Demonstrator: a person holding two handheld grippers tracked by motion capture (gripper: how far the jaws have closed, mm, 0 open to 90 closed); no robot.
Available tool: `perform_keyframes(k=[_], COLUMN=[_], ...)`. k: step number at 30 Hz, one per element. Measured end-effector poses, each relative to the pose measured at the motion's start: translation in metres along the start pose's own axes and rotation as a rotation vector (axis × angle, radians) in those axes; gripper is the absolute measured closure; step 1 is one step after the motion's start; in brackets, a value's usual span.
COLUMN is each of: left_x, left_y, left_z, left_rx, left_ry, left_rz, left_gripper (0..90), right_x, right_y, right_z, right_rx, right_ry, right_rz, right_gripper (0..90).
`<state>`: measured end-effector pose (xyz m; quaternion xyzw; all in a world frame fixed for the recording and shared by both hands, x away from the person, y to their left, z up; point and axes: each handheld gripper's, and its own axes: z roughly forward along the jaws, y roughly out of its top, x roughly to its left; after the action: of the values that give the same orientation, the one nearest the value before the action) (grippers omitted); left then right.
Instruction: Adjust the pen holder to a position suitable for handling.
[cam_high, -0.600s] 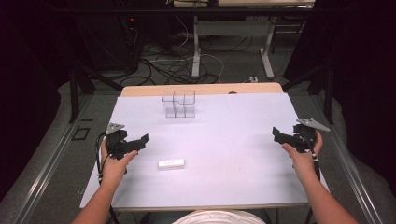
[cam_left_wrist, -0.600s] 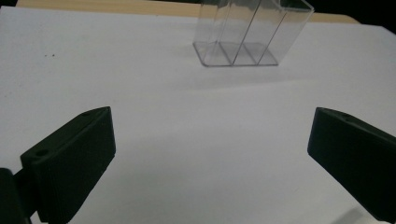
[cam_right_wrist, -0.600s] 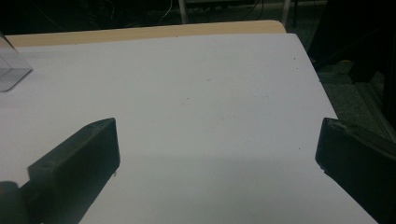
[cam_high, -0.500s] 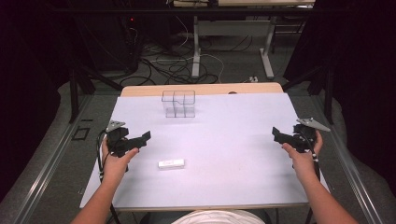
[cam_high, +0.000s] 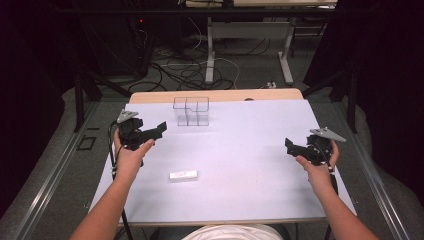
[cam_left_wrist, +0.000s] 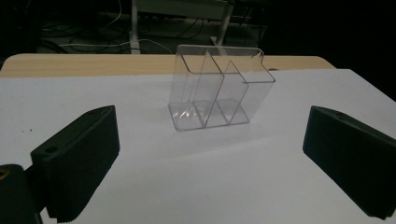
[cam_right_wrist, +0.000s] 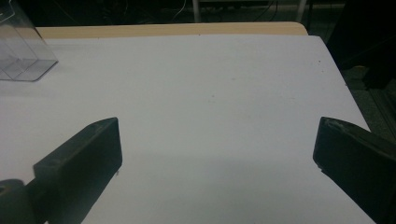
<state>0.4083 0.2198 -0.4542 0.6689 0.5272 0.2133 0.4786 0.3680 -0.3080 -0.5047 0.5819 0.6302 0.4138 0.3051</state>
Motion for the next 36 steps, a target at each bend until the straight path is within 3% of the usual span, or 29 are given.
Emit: perform_keyframes(k=[7, 22, 30, 32, 35, 36], left_x=[-0.004, -0.022, -0.030, -0.032, -0.033, -0.033], left_y=[0.028, 0.069, 0.083, 0.085, 0.086, 0.086], left_z=[0.008, 0.043, 0.061, 0.069, 0.074, 0.074], left_rx=[-0.026, 0.001, 0.018, 0.014, 0.033, 0.033], left_ry=[0.012, 0.058, 0.098, 0.120, 0.139, 0.139], left_rz=[-0.015, 0.038, 0.093, 0.114, 0.115, 0.115], left_gripper=[6.1, 14.7, 17.0, 20.7, 25.1, 25.9], right_x=[0.002, 0.006, 0.003, 0.003, 0.002, 0.003], right_y=[-0.001, -0.003, -0.002, -0.002, -0.002, -0.004], right_z=[0.000, 0.000, 0.000, -0.001, -0.001, 0.002], right_rx=[-0.002, 0.009, 0.006, 0.000, 0.010, -0.021], right_ry=[0.005, 0.014, 0.008, 0.010, 0.009, 0.000], right_rz=[0.005, 0.018, 0.021, 0.034, 0.033, 0.041], right_gripper=[0.8, 2.3, 3.0, 3.2, 3.3, 3.5])
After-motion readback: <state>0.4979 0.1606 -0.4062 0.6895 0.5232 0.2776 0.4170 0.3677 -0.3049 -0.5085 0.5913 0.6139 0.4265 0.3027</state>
